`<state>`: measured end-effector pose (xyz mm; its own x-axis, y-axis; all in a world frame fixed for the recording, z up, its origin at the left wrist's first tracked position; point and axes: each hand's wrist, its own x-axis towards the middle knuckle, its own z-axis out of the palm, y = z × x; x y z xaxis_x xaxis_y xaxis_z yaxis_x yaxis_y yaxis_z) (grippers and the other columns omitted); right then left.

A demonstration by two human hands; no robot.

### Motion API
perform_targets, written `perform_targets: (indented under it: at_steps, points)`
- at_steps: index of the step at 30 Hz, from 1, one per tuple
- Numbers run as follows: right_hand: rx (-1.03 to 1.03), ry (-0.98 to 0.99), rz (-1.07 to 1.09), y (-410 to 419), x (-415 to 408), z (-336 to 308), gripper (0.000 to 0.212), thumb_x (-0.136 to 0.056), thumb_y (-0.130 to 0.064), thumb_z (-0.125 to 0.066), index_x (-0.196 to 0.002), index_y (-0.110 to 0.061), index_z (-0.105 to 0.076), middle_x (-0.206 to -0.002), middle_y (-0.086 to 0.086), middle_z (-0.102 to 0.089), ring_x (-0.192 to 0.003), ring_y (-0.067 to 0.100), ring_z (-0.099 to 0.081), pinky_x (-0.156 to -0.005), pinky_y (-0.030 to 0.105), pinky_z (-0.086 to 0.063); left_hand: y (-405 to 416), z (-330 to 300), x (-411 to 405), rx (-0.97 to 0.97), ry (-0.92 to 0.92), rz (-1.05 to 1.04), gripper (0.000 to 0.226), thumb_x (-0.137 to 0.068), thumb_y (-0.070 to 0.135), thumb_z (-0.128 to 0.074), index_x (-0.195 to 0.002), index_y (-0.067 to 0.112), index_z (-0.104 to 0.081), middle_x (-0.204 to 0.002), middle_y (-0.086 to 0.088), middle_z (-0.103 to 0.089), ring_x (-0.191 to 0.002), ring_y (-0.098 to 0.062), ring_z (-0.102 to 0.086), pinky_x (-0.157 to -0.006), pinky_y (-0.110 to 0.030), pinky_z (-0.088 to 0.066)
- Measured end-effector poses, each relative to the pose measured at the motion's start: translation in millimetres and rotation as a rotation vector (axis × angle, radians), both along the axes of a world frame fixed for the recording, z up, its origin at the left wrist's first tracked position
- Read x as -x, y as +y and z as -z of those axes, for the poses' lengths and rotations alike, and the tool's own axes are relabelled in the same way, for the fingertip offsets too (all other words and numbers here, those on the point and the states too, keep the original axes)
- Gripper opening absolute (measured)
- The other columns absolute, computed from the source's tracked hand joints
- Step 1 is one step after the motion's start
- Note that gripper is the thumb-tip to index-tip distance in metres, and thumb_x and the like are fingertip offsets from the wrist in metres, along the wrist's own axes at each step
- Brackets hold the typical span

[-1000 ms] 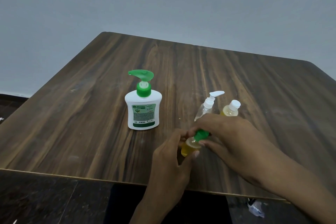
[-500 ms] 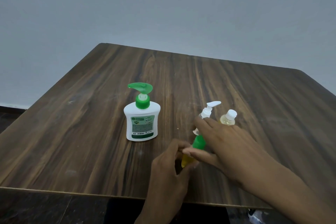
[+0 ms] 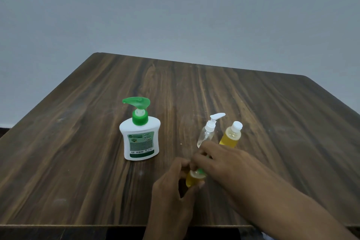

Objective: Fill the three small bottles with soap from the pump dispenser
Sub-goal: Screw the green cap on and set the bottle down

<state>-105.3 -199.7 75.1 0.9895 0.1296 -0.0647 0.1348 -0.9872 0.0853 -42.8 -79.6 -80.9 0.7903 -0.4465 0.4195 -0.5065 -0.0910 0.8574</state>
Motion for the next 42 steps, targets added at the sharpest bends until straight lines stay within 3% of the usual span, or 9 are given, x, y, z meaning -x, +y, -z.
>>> perform_targets:
  at_steps: [2, 4, 8, 13, 15, 19, 29, 34, 42]
  points:
    - [0.087, -0.059, 0.060, 1, -3, 7, 0.021, -0.089, -0.018, -0.074, -0.105, -0.016, -0.061, -0.103, 0.000, -0.059, -0.066, 0.017, -0.050, -0.044, 0.020, -0.017, 0, -1, 1, 0.015, -0.010, -0.012, 0.043, -0.077, 0.026, -0.087, -0.107, 0.043, -0.061, -0.097, 0.029, -0.075, -0.088, 0.007, -0.073, -0.075, -0.008, -0.050]
    - [0.071, -0.203, 0.173, 3, -1, 18, 0.034, -0.074, -0.037, -0.089, -0.070, -0.017, -0.062, -0.064, -0.001, -0.060, -0.037, 0.016, -0.041, -0.045, 0.019, 0.003, -1, -1, 3, 0.005, -0.015, -0.025, 0.038, -0.078, 0.031, -0.082, -0.108, 0.042, -0.061, -0.100, 0.029, -0.073, -0.090, 0.007, -0.072, -0.077, -0.011, -0.052]
    - [0.074, -0.458, 0.299, 8, -4, 32, 0.055, -0.094, -0.051, -0.042, -0.047, -0.022, -0.040, -0.037, -0.002, -0.041, -0.026, 0.017, -0.034, -0.052, 0.016, 0.000, -2, -1, 6, -0.042, -0.036, -0.049, 0.050, -0.081, 0.032, -0.086, -0.119, 0.046, -0.059, -0.109, 0.043, -0.065, -0.098, 0.017, -0.065, -0.082, -0.001, -0.046]
    - [-0.089, -0.260, 0.315, 3, 4, 23, 0.051, -0.096, -0.066, -0.033, -0.086, -0.023, -0.059, -0.084, -0.007, -0.059, -0.057, 0.014, -0.056, -0.041, 0.022, -0.013, 0, -4, 5, -0.036, -0.037, -0.033, 0.045, -0.081, 0.016, -0.088, -0.108, 0.040, -0.061, -0.104, 0.030, -0.070, -0.093, 0.010, -0.068, -0.079, -0.004, -0.047]
    - [-0.167, -0.151, 0.195, -3, 12, 22, 0.014, -0.096, -0.038, -0.060, -0.104, -0.027, -0.057, -0.100, -0.009, -0.054, -0.070, 0.010, -0.055, -0.046, 0.024, -0.039, 1, -6, 5, -0.016, -0.013, -0.026, 0.042, -0.083, 0.017, -0.088, -0.107, 0.040, -0.062, -0.102, 0.027, -0.073, -0.092, 0.006, -0.071, -0.078, -0.009, -0.051]
    - [-0.190, -0.235, 0.157, -8, 23, 32, 0.049, -0.062, 0.006, -0.080, -0.096, -0.024, -0.062, -0.093, -0.006, -0.055, -0.059, 0.007, -0.047, -0.040, 0.023, -0.045, 1, -6, 9, -0.038, 0.018, -0.005, 0.049, -0.083, 0.011, -0.091, -0.108, 0.040, -0.062, -0.104, 0.026, -0.074, -0.095, 0.004, -0.073, -0.079, -0.013, -0.054]
    - [-0.361, -0.449, 0.194, -12, 21, 64, 0.033, -0.078, -0.022, -0.088, -0.104, -0.025, -0.068, -0.097, -0.008, -0.056, -0.067, 0.003, -0.048, -0.050, 0.009, -0.032, 1, -11, 6, -0.077, 0.054, 0.017, 0.043, -0.083, 0.013, -0.091, -0.106, 0.038, -0.066, -0.108, 0.026, -0.073, -0.098, 0.003, -0.072, -0.083, -0.011, -0.053]
    - [-0.805, -0.625, 0.344, -30, 45, 76, 0.036, -0.084, -0.026, -0.082, -0.118, -0.030, -0.068, -0.105, -0.015, -0.068, -0.086, 0.007, -0.069, -0.075, 0.017, -0.054, 1, -15, 6, -0.060, 0.096, 0.025, 0.036, -0.083, 0.015, -0.091, -0.106, 0.033, -0.070, -0.107, 0.025, -0.076, -0.102, 0.002, -0.073, -0.088, -0.012, -0.052]
    - [-0.742, -0.616, 0.702, -99, 32, 100, 0.055, -0.080, -0.027, -0.086, -0.128, -0.032, -0.060, -0.110, -0.018, -0.064, -0.090, 0.001, -0.064, -0.078, 0.036, -0.058, -35, -27, 0, -0.146, -0.074, 0.015, 0.042, -0.073, 0.011, -0.096, -0.108, 0.024, -0.076, -0.102, 0.016, -0.069, -0.097, -0.001, -0.063, -0.082, -0.005, -0.043]
